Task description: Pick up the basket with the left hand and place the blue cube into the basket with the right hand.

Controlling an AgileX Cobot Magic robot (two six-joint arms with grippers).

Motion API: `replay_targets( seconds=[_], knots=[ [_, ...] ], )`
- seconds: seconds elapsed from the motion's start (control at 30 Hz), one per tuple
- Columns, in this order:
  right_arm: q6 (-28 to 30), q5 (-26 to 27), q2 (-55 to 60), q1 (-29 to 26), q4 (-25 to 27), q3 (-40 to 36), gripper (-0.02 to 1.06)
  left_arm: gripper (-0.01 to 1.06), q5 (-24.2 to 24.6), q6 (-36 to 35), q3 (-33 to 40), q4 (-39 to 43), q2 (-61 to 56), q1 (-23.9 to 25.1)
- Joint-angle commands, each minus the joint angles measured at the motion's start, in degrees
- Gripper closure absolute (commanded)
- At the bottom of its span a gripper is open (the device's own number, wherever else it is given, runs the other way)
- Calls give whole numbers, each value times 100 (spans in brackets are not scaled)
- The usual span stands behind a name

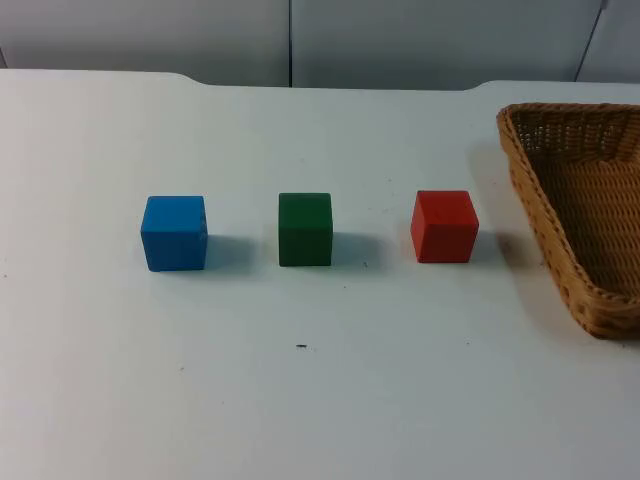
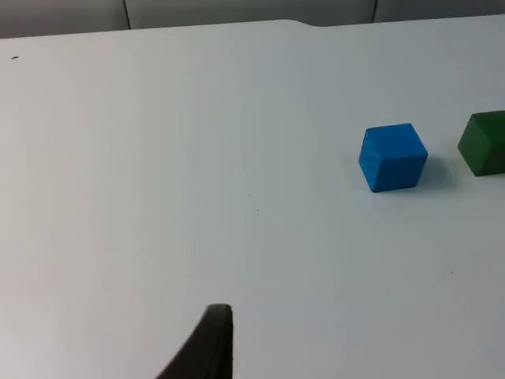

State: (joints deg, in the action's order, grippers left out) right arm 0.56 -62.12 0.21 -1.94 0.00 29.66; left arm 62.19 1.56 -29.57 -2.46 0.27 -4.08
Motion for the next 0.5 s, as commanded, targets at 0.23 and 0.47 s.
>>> replay_targets(
  seconds=[0.23, 0.47],
  knots=[
    [132, -13, 227, -28, 137, 273, 1, 0, -150, -6, -407, -475, 256, -37],
    [153, 193, 1016, -28, 174, 842, 1, 1, -1104, -6, -804, -1059, 1101, -37]
  ],
)
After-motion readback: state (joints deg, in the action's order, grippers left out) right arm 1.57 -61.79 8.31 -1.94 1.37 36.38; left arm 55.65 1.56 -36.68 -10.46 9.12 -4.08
